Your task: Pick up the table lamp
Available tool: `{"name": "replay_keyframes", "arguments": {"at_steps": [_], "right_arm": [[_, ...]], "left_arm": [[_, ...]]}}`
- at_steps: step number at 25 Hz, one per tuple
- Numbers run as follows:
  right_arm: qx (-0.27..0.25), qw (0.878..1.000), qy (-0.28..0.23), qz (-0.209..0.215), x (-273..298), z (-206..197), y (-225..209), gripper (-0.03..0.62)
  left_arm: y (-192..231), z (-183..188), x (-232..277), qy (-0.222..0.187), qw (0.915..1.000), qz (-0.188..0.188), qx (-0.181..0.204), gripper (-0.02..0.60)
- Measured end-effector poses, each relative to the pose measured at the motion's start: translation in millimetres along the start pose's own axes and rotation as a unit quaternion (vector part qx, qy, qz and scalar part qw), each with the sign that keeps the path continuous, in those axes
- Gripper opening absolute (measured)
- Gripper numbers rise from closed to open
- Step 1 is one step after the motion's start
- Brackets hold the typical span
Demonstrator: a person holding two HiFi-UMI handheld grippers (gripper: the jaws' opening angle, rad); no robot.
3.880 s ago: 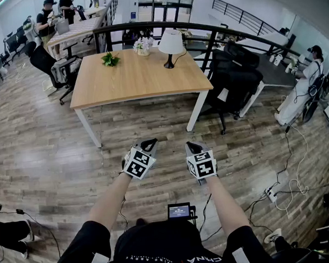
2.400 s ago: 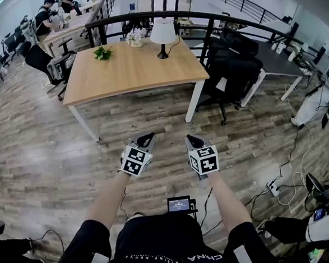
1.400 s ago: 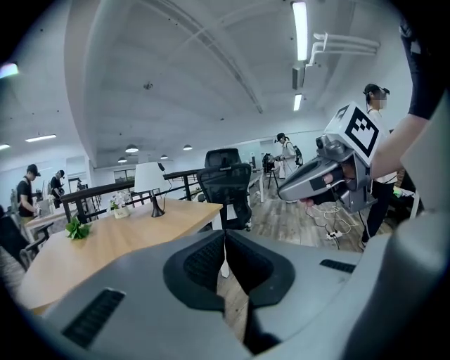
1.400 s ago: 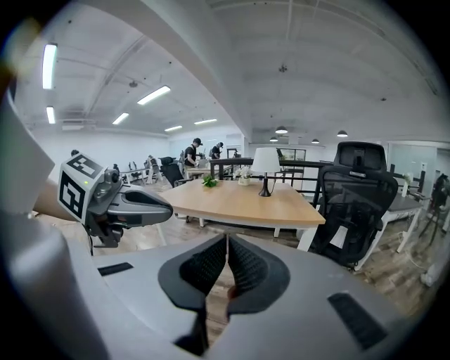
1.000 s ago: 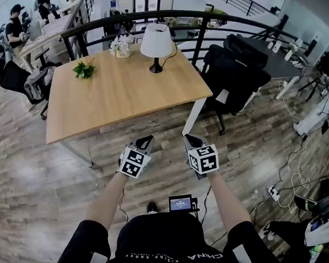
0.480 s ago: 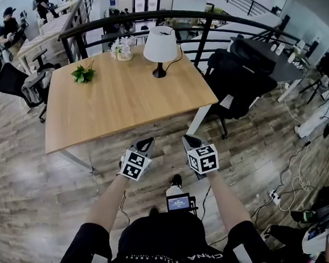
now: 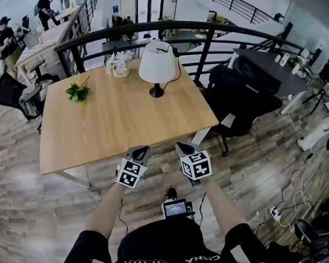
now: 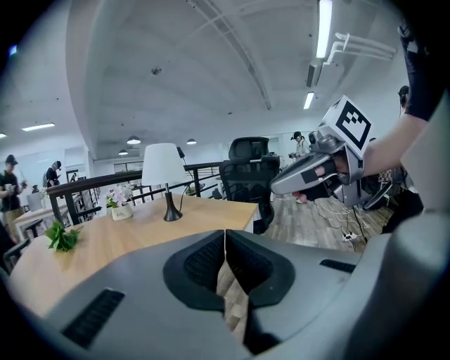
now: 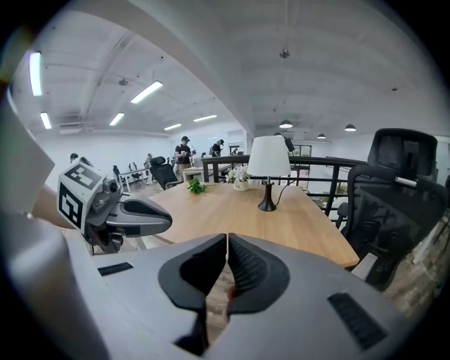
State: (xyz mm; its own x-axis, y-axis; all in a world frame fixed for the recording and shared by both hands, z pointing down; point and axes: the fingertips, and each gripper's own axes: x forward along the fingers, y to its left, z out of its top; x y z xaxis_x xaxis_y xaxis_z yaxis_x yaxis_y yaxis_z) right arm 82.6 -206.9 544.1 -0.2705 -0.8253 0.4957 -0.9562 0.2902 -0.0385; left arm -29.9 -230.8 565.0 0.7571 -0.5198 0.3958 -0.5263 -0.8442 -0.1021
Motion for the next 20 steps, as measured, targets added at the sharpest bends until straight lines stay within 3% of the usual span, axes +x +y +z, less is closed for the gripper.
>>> {"name": "replay_keyframes", "arguments": {"at_steps": [11, 20], "right_arm": [[-0.010, 1.000, -0.011, 0.021, 69.5, 69.0, -129.0, 0.034], [-0.027, 0.999, -0.009, 0.041, 107.6, 100.0, -188.5, 0.034]], "left_arm": [[50.1, 70.7, 140.5, -0.007, 0.9998, 0.017, -0.005, 0.020], [70.3, 95.1, 200.7, 0.005, 0.9994, 0.026, -0.021, 0.020]]}}
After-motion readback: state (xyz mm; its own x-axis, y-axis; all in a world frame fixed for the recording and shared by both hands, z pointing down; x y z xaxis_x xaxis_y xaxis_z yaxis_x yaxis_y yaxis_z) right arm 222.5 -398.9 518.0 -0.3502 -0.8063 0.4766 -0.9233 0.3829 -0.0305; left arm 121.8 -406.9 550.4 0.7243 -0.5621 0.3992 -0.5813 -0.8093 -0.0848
